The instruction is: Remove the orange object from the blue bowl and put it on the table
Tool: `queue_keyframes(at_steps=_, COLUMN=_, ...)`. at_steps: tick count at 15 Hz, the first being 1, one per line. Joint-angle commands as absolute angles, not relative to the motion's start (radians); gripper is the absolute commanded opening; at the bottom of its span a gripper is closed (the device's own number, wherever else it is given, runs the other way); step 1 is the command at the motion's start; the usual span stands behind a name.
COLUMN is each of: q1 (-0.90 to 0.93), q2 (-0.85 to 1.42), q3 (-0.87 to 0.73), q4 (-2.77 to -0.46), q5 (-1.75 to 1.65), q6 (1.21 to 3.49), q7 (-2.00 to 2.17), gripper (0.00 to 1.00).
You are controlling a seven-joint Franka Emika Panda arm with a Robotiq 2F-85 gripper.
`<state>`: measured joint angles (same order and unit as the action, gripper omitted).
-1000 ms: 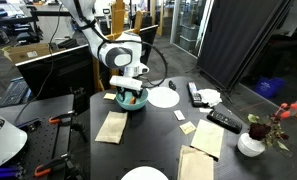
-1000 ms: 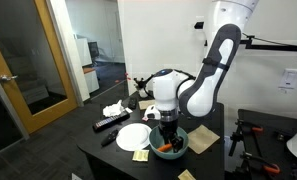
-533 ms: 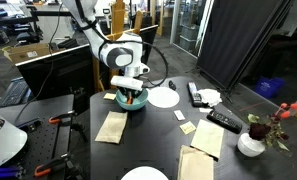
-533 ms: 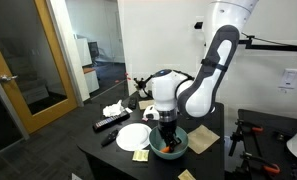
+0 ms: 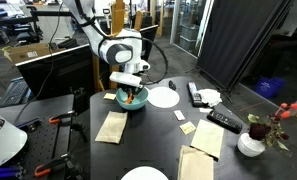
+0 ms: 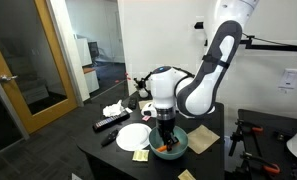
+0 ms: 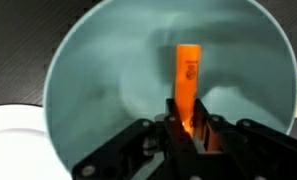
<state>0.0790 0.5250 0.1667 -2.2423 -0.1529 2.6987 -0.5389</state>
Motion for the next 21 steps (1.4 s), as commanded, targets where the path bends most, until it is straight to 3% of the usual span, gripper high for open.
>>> queue_keyframes(at_steps=1, q1=0.084, q2=0.398, q3=0.189, q4=-2.295, q5=-0.162, q6=2.651, q7=-0.457, gripper=0.05)
queue_keyframes(at_steps=11, q1=0.090, q2=0.136, q3=0.192, q4=-2.353, q5=-0.109, q6=2.517, q7=-0.371, gripper=0.05)
queue_keyframes(at_steps=21, q1=0.037, q2=-0.048, q3=0.066, q4=-2.449, q5=-0.020, q6=2.491, q7=-0.353, gripper=0.05)
